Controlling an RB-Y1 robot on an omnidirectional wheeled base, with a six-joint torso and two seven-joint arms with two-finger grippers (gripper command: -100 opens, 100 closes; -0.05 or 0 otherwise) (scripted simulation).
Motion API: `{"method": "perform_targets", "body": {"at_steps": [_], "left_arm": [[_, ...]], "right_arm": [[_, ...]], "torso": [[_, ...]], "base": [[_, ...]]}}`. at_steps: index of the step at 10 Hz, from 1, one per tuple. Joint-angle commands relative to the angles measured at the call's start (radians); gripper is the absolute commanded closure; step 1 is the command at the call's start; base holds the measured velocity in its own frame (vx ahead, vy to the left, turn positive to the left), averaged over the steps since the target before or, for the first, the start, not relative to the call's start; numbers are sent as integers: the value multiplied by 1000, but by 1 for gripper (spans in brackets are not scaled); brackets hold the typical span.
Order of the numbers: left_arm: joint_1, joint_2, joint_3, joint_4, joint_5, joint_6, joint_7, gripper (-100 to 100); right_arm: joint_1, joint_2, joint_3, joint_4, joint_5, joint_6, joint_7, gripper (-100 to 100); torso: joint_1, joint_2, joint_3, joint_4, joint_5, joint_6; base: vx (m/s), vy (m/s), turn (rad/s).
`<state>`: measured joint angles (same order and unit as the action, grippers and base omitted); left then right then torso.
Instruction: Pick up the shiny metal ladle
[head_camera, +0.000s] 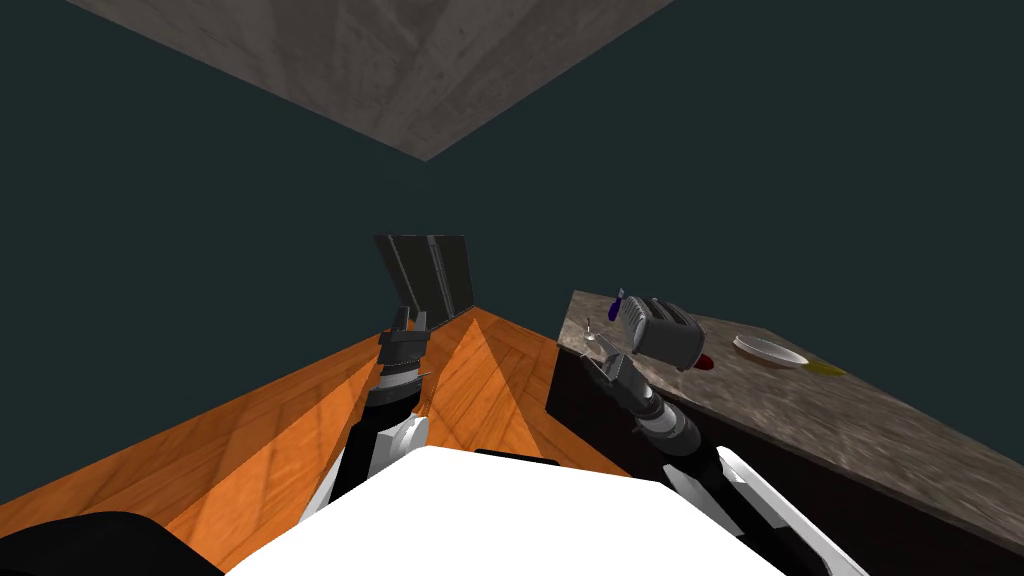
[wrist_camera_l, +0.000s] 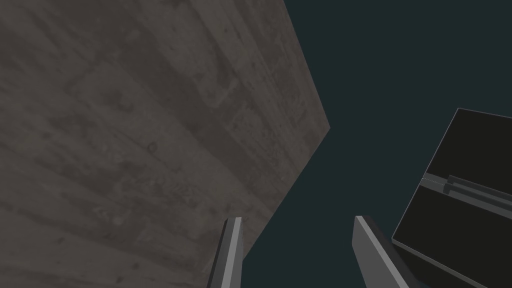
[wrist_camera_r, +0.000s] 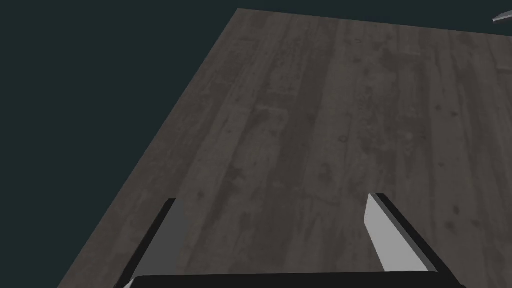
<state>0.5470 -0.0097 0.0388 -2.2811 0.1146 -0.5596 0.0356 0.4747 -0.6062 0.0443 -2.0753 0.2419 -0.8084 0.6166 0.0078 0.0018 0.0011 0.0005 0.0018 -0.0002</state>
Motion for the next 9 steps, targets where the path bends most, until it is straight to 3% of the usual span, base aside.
{"method": "perform_targets", "body": {"at_steps": [1,4,9], "left_arm": [[0,0,0,0,0,0,0,0],[0,0,0,0,0,0,0,0],[0,0,0,0,0,0,0,0]], "right_arm": [[1,-36,5,13,17,-14,35,-100],[-12,-124,30,64,77,-41,113,-100],[-28,-252,62,123,141,-58,189,-100]], "torso": [[0,0,0,0,0,0],[-4,-1,-1,0,-1,0],[-5,-3,-2,-1,-1,0]], "base": [[-32,98,-13],[-16,60,-1],[1,51,9]]}}
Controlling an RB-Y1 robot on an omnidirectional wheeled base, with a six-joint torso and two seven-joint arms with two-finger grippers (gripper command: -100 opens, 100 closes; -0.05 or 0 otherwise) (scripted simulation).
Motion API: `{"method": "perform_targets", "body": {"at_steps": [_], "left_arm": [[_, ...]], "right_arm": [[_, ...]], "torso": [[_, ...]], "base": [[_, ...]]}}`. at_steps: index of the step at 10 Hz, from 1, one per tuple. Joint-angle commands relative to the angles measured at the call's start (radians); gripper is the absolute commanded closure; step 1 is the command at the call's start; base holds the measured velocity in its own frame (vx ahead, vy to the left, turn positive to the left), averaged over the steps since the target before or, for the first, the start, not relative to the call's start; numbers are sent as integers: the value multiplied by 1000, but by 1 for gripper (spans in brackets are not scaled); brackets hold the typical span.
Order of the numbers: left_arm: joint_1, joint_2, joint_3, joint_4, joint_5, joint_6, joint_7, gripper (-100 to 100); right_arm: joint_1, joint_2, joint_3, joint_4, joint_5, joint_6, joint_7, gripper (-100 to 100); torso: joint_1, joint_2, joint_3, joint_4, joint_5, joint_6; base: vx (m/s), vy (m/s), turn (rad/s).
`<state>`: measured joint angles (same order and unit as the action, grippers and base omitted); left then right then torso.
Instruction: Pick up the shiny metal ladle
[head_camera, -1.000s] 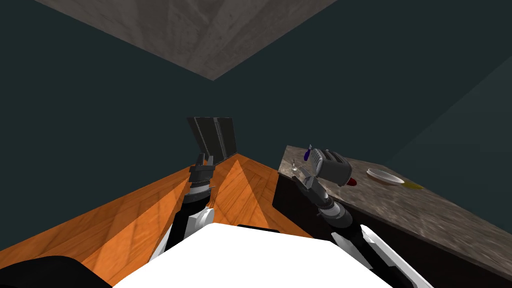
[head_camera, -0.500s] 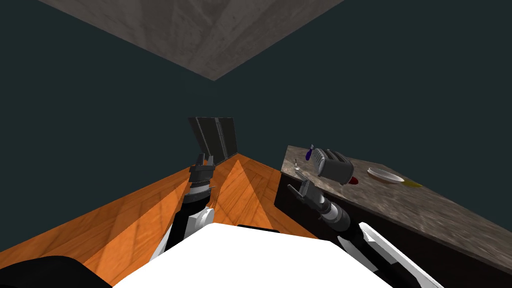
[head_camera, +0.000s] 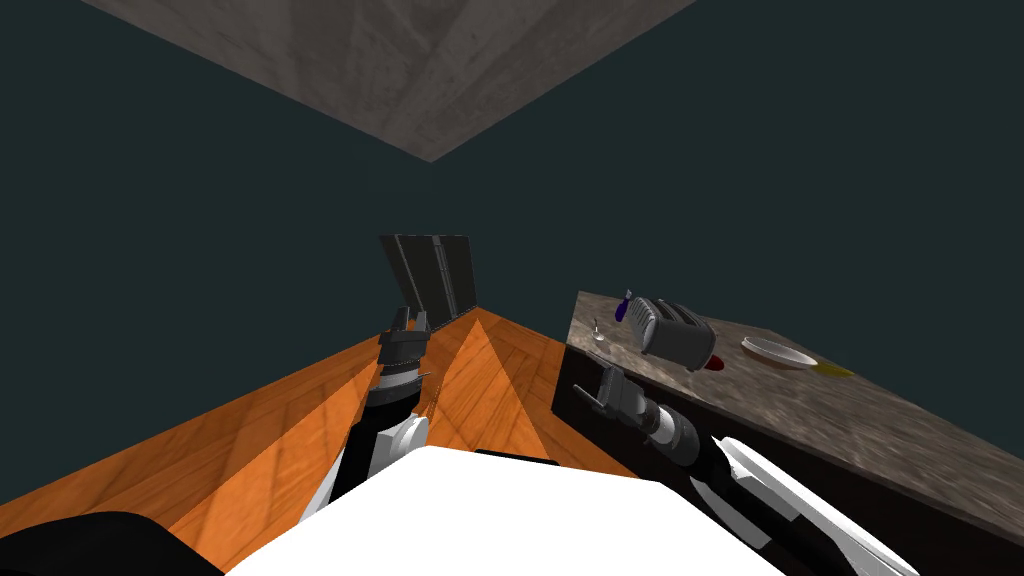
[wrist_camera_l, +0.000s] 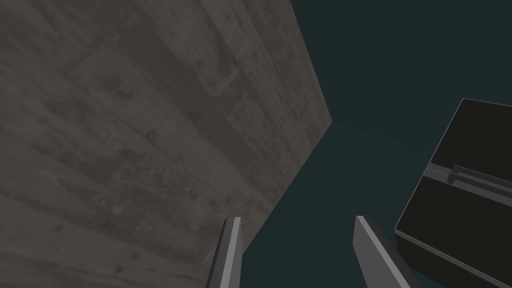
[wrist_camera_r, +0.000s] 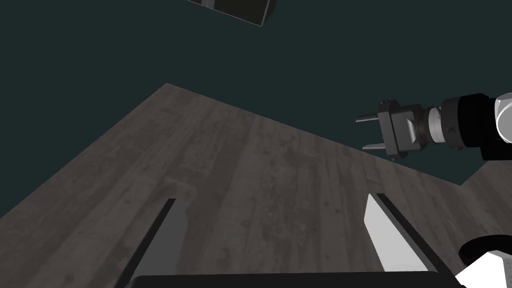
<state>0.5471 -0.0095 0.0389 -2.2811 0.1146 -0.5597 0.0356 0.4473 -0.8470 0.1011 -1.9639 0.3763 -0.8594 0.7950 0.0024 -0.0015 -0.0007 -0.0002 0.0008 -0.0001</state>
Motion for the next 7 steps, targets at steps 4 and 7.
{"method": "perform_targets", "body": {"at_steps": [4,7], "left_arm": [[0,0,0,0,0,0,0,0],[0,0,0,0,0,0,0,0]], "right_arm": [[-20,-135,44,75,74,-14,84,-100],[-41,-231,87,142,144,-12,156,-100]], "torso": [[-1,-2,-1,0,0,0],[-1,-3,-2,-1,0,0]], "base": [[26,31,27],[52,22,56]]}}
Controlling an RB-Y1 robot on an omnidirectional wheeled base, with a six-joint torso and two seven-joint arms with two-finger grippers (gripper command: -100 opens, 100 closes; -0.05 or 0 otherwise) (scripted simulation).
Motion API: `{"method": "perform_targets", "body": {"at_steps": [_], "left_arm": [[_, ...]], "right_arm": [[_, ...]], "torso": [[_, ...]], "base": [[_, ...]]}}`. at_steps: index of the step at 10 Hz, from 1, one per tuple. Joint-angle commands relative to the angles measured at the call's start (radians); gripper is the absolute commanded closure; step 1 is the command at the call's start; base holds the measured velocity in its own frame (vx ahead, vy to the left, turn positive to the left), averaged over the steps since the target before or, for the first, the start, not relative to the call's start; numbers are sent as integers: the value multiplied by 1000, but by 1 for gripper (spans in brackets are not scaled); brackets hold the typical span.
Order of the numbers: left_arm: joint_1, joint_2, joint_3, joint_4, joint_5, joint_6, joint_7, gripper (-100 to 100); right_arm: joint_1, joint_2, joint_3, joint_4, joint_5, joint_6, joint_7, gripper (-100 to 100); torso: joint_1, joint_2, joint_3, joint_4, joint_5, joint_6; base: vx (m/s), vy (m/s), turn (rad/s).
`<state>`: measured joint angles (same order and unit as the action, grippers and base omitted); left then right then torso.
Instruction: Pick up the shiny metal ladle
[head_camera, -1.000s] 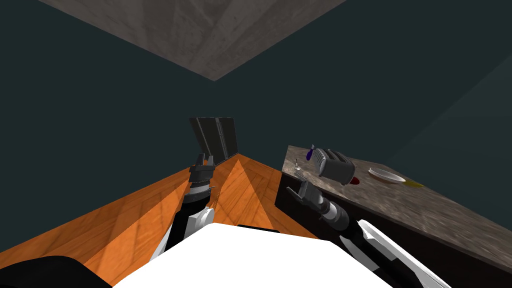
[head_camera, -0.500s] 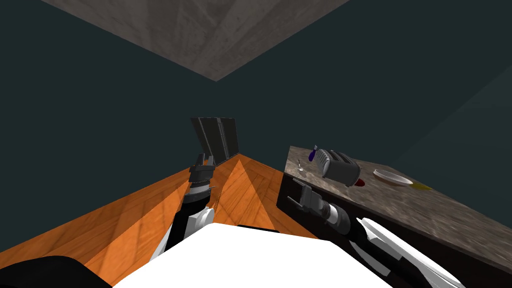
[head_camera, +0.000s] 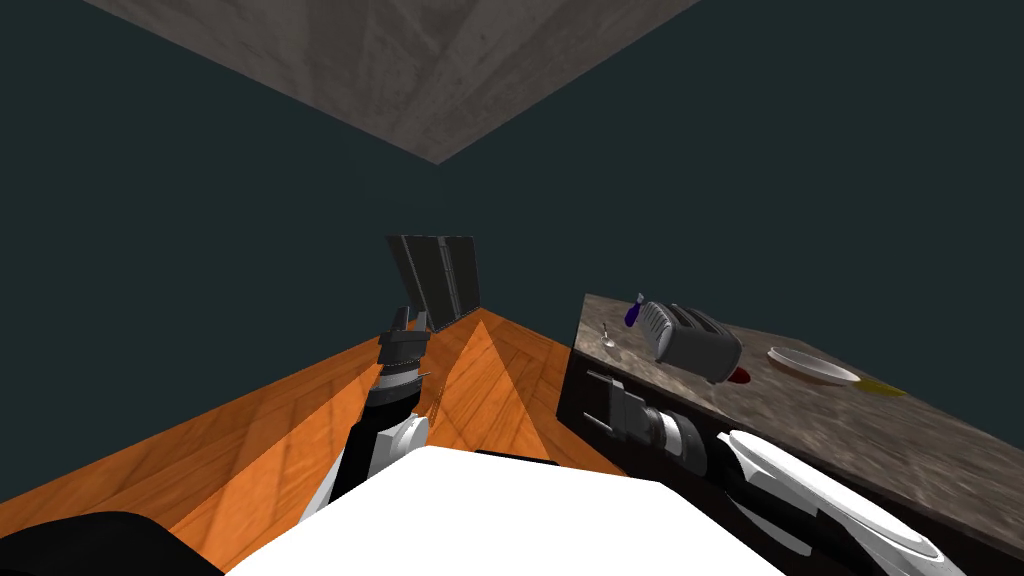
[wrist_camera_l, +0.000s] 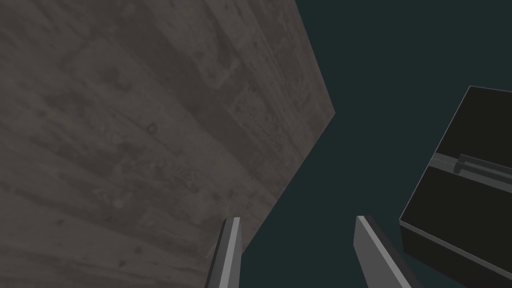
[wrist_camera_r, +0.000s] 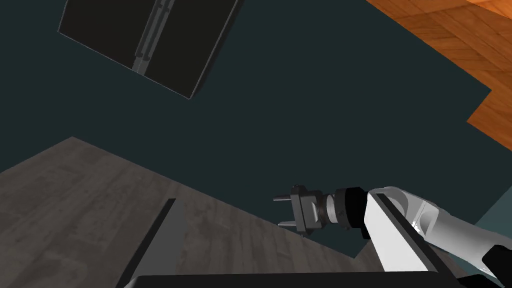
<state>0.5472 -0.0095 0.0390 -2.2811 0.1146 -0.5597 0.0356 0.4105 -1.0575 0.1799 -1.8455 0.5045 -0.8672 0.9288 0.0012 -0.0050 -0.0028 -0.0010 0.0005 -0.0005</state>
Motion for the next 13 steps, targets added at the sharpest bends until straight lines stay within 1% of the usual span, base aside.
{"method": "perform_targets", "body": {"at_steps": [1,2,3,4,5,6,7,8,9,10,11,12,13], "left_arm": [[0,0,0,0,0,0,0,0],[0,0,0,0,0,0,0,0],[0,0,0,0,0,0,0,0],[0,0,0,0,0,0,0,0],[0,0,0,0,0,0,0,0],[0,0,0,0,0,0,0,0],[0,0,0,0,0,0,0,0],[0,0,0,0,0,0,0,0],[0,0,0,0,0,0,0,0],[0,0,0,0,0,0,0,0],[0,0,0,0,0,0,0,0],[0,0,0,0,0,0,0,0],[0,0,0,0,0,0,0,0]], "right_arm": [[-5,-50,9,24,15,-4,22,-100],[-16,-84,32,58,51,0,57,-100],[-16,-116,32,58,51,0,57,-100],[-28,-147,57,92,87,6,92,-100],[-28,-175,57,92,87,6,92,-100],[-39,-207,83,126,123,13,125,-100],[-39,-239,83,126,123,13,125,-100],[-51,-269,109,159,158,22,158,-100],[-51,-299,109,159,158,22,158,-100],[-62,-330,136,191,193,31,191,-100],[-62,-356,136,191,193,31,191,-100],[-73,-388,162,221,227,40,222,-100],[-73,-409,162,221,227,40,222,-100]], "torso": [[0,0,0,0,0,0],[-1,0,0,0,0,0],[-2,-2,-1,0,0,0],[-2,-1,-1,0,0,0],[-2,-2,-1,0,-1,0],[-2,-2,-1,0,0,0],[-2,-3,-2,-1,0,0],[-2,-3,-2,-1,-1,0],[-3,-3,-2,-1,-1,0],[-3,-3,-2,-1,-1,0],[-3,-4,-2,-1,-1,0],[-3,-4,-2,-1,-1,0],[-4,-6,-3,-1,-1,0]], "base": [[61,13,35],[93,-2,60],[76,-9,43],[81,-9,107],[79,-8,47],[107,-9,100],[92,-10,54],[106,-16,96],[89,-21,57],[114,-34,105],[110,-32,71],[152,-37,129],[124,-34,68]]}}
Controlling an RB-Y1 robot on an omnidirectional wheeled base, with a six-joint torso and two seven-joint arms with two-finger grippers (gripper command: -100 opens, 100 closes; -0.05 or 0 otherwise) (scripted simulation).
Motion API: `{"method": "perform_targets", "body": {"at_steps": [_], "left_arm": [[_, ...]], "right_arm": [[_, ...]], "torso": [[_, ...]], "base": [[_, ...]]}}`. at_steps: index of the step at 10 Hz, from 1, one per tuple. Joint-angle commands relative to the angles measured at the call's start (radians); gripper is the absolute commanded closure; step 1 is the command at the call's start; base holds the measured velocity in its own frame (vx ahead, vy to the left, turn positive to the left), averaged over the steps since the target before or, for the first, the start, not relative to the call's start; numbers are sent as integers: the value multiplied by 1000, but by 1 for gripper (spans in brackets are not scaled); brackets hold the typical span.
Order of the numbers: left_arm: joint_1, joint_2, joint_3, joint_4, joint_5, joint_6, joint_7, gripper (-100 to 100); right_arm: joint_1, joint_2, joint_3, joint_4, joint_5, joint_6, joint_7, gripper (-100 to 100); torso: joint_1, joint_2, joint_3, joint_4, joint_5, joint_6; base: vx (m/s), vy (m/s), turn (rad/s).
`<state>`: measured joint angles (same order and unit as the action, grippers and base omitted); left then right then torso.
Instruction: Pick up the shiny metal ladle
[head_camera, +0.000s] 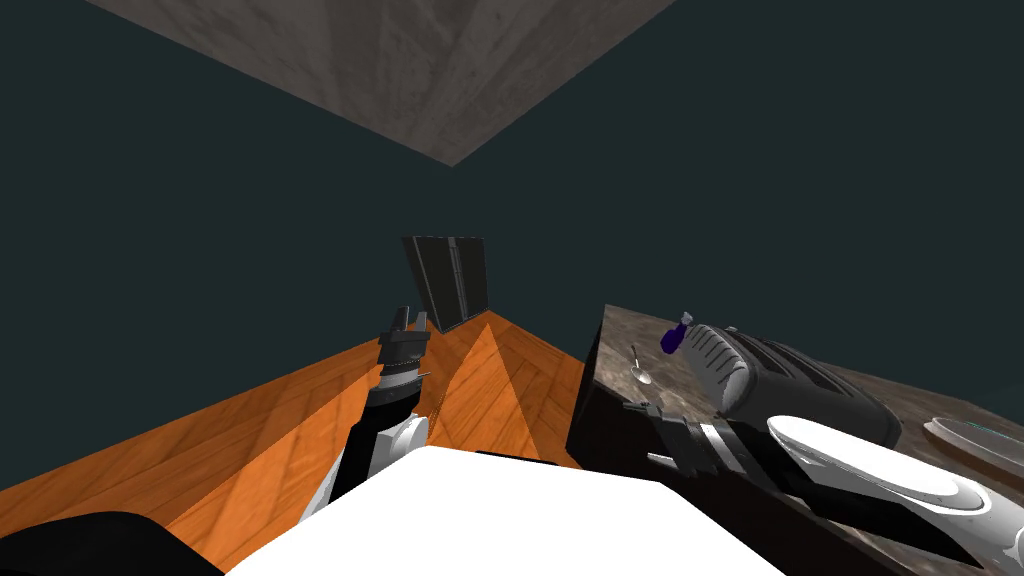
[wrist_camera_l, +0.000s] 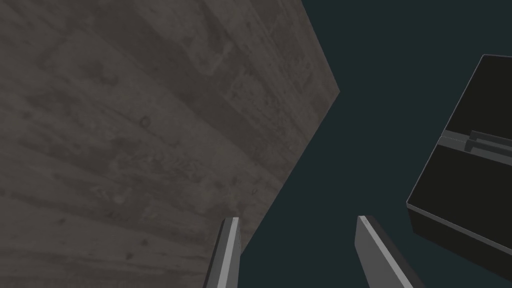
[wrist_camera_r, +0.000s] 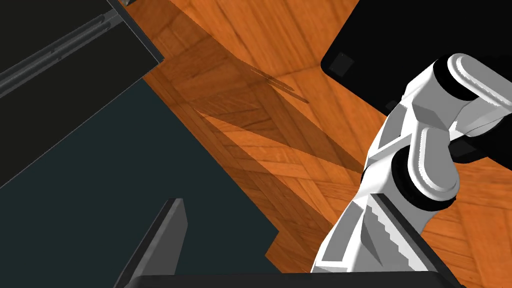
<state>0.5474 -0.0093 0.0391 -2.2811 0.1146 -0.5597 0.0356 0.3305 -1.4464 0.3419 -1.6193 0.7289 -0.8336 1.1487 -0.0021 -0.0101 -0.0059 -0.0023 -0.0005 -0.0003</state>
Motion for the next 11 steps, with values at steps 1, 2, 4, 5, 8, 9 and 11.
{"method": "perform_targets", "body": {"at_steps": [1,2,4,5,8,9,11], "left_arm": [[0,0,0,0,0,0,0,0],[0,0,0,0,0,0,0,0],[0,0,0,0,0,0,0,0],[0,0,0,0,0,0,0,0],[0,0,0,0,0,0,0,0],[0,0,0,0,0,0,0,0],[0,0,0,0,0,0,0,0]], "right_arm": [[-4,-50,26,22,35,17,32,-100],[-4,-71,26,22,35,17,32,-100],[-15,-117,52,48,66,26,60,-100],[-25,-157,76,72,95,36,87,-100],[-41,-226,121,111,146,53,135,-100],[-41,-227,121,111,146,53,135,-100],[-56,-270,158,136,186,67,174,-100]], "torso": [[0,0,0,0,0,0],[0,1,0,0,0,0],[0,1,1,0,0,0],[0,1,1,0,0,0],[-2,0,0,0,0,0],[-3,-4,-2,-1,-1,0],[0,0,0,0,0,0]], "base": [[116,-33,119],[98,-27,70],[121,-42,94],[137,-68,112],[148,-73,139],[154,-73,54],[131,-64,119]]}}
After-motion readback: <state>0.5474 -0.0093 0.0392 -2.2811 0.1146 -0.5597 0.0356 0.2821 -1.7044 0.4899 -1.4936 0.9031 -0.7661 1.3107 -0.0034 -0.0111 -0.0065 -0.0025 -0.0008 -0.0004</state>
